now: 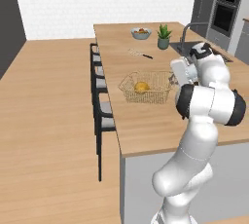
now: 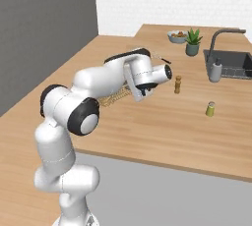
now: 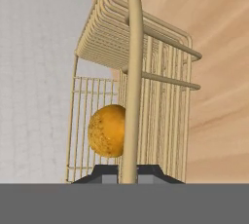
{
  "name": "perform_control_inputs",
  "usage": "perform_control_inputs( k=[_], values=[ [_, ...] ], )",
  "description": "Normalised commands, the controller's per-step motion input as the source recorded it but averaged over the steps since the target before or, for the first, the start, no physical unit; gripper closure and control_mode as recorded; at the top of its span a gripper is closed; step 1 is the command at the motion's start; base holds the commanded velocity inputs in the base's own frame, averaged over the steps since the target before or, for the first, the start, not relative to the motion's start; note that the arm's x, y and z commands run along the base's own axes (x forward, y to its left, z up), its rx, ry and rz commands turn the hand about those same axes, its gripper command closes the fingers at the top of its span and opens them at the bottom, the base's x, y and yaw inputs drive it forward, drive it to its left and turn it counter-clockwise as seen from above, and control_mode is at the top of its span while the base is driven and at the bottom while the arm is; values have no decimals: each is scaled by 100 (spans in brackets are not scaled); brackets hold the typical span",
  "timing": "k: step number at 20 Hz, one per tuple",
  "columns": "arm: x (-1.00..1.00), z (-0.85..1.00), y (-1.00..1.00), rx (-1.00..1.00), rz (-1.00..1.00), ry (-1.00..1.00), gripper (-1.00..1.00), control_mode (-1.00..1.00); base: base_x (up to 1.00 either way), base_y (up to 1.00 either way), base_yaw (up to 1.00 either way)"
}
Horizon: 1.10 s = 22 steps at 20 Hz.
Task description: Open the cabinet, pick up the bread from the cabinet and place it in the basket. Then move the basket to the dining counter.
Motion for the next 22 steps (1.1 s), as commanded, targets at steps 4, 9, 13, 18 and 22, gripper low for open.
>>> perform_control_inputs(
  k=[4, 9, 13, 18, 22],
  values=[
    [100, -29, -1, 1, -9, 1, 100, -100, 0, 0, 0],
    [89, -62, -1, 0, -5, -4, 100, -100, 0, 0, 0],
    [64, -86, 0, 0, -3, -6, 100, -100, 0, 0, 0],
    [27, -86, 0, -2, -7, -4, 100, -100, 0, 0, 0],
    [27, -66, 0, -1, -9, -8, 100, -100, 0, 0, 0]
  ],
)
